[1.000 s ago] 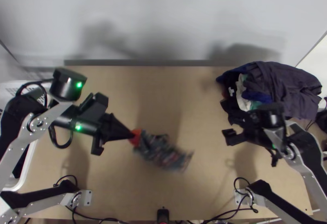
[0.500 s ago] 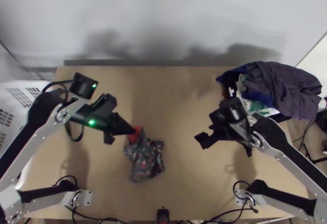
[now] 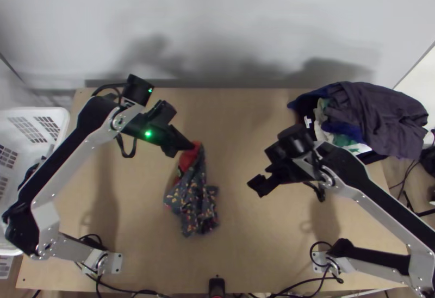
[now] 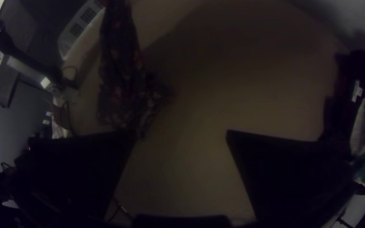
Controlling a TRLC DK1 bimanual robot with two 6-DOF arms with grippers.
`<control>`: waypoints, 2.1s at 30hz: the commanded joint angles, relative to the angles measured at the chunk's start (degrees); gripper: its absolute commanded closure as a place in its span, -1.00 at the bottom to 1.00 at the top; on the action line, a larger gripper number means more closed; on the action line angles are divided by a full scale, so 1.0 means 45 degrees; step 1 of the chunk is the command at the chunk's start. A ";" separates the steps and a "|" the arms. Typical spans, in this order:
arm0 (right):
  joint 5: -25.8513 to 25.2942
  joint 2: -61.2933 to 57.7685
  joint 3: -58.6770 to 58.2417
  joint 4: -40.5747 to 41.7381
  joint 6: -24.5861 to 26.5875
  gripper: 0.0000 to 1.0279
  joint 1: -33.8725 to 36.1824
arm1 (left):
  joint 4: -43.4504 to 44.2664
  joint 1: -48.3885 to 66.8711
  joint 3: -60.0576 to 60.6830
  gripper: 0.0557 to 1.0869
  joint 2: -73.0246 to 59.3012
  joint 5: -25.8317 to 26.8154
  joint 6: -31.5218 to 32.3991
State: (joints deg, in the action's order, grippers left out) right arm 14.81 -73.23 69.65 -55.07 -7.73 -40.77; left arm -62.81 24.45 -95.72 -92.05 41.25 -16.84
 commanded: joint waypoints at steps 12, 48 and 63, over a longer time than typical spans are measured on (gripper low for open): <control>0.1436 -0.3980 0.2863 0.0069 -0.0314 -0.92 -0.2326 | 0.0187 0.0310 -0.0955 0.93 -0.0716 -0.0222 0.0363; 0.1768 -0.5445 0.2706 0.1007 0.0174 -0.67 -0.3205 | -0.0047 -0.0550 -0.1385 0.93 0.0065 -0.0125 0.0539; 0.0987 -0.5523 0.3449 0.1144 0.0213 -0.65 -0.2658 | -0.0613 -0.0687 -0.0760 0.93 0.1178 0.0071 0.0442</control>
State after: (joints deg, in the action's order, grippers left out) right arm 20.56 -98.17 83.09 -50.13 -6.61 -53.36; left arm -64.95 21.82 -100.73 -88.53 41.32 -14.48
